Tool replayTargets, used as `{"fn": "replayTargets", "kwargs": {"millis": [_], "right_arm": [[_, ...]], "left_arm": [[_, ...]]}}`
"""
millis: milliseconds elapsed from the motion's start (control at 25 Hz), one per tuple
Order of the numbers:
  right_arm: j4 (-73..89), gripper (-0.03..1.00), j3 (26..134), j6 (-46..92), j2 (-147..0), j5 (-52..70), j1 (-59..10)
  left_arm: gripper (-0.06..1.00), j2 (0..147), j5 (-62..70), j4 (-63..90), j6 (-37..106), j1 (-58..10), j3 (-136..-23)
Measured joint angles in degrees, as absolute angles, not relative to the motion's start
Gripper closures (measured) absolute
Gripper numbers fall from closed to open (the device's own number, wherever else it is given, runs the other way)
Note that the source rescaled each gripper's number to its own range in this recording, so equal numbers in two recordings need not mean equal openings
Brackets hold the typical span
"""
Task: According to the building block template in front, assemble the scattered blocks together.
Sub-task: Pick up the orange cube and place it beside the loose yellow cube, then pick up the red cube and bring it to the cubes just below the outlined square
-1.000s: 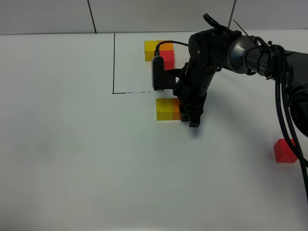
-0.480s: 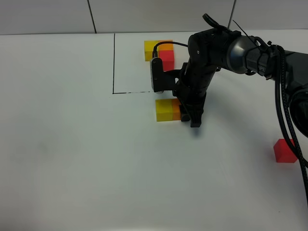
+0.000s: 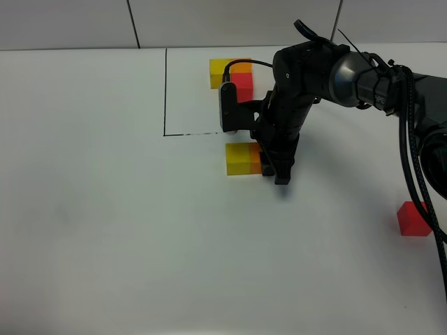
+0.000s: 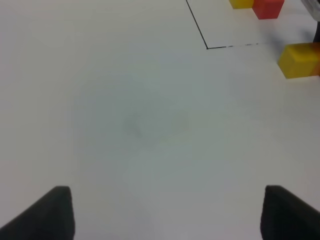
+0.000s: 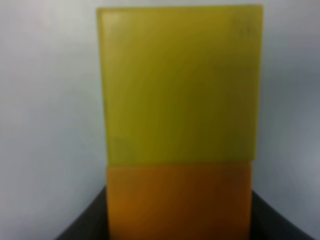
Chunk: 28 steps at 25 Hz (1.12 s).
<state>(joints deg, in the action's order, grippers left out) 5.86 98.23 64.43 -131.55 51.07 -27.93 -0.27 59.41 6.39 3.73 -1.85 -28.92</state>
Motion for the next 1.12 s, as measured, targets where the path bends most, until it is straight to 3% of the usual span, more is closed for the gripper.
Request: {"fn": "replayTargets", "kwargs": {"millis": [160,240,400,480,560,640,840,1120], "right_arm": [[5.86,0.94,98.23,64.18,-131.55,51.07,-27.93],[6.08,0.85,98.3,64.1,-131.95,50.84,-27.93],[6.34,0.5,98.3,63.82,-131.95,50.86,-27.66],[5.75,0.27,98.3,62.47,-131.71,51.83,-27.49],[4.11,0.11,98.19,59.91,-130.91,52.79,-27.18],[2.3,0.02,98.19,56.55,-128.9,53.32,-26.6],[-0.37,-0.03,95.67,43.81,-122.47,54.99,-22.87],[-0.39,-0.03,71.35,21.65,-107.61,45.23,-15.56]], "left_arm": [[0.15,-0.27,59.41,6.39,3.73,-1.85,-28.92],[0.15,-0.27,59.41,6.39,3.73,-1.85,-28.92],[0.15,-0.27,59.41,6.39,3.73,-1.85,-28.92],[0.15,-0.27,59.41,6.39,3.73,-1.85,-28.92],[0.15,-0.27,59.41,6.39,3.73,-1.85,-28.92],[0.15,-0.27,59.41,6.39,3.73,-1.85,-28.92],[0.15,-0.27,59.41,6.43,3.73,-1.85,-28.92],[0.15,-0.27,59.41,6.43,3.73,-1.85,-28.92]]}}
